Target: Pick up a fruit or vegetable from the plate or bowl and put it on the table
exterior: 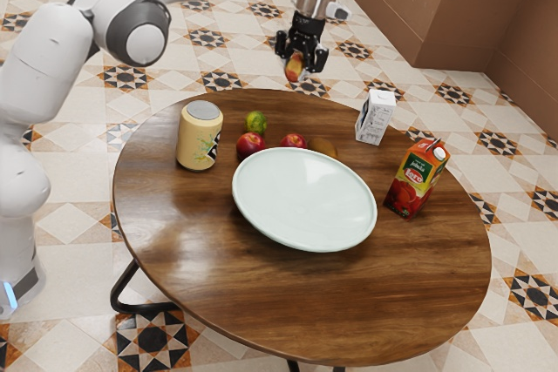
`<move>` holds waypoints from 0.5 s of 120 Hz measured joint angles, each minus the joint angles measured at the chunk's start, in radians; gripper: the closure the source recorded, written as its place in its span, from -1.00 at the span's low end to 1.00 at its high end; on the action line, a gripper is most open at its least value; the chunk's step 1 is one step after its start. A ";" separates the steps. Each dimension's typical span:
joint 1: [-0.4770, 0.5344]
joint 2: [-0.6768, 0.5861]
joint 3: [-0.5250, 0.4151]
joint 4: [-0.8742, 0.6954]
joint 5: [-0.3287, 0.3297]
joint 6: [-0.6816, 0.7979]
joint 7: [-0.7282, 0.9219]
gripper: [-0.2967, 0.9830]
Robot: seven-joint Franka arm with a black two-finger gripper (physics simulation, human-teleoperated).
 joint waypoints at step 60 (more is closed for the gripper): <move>-0.018 0.003 -0.017 0.000 0.137 0.191 -0.075 0.39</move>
